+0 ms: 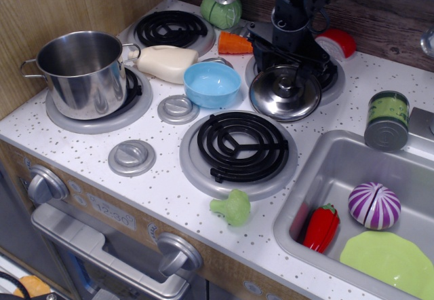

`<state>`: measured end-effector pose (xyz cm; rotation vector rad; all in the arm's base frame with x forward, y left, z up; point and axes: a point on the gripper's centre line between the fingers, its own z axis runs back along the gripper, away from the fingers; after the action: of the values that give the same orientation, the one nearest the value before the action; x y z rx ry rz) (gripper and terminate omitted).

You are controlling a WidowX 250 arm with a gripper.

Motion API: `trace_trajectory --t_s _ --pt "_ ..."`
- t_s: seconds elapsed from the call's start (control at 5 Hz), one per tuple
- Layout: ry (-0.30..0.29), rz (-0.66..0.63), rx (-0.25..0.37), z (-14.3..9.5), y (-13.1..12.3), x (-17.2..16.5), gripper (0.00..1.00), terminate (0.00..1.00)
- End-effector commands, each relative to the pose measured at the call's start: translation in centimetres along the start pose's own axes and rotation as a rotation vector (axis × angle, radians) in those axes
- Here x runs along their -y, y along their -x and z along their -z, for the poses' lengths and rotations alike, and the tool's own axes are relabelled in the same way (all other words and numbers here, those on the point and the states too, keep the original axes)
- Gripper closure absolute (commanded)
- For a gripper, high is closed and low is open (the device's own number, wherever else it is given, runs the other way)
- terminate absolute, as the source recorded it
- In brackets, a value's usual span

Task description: Put lid on pot or pan

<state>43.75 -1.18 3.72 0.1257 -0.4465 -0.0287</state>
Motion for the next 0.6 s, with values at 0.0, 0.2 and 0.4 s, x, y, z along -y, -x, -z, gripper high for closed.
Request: trace_trajectory --t_s 0.0,0.2,0.4 --pt "0.015 0.01 0.051 -1.5 -1.5 -0.3 0.0 0.0" --pt "0.021 0.007 0.037 -2.1 -1.3 -0.2 0.0 0.0" --pt "0.019 -0.001 0.026 -2.7 -0.8 -0.2 0.0 0.0"
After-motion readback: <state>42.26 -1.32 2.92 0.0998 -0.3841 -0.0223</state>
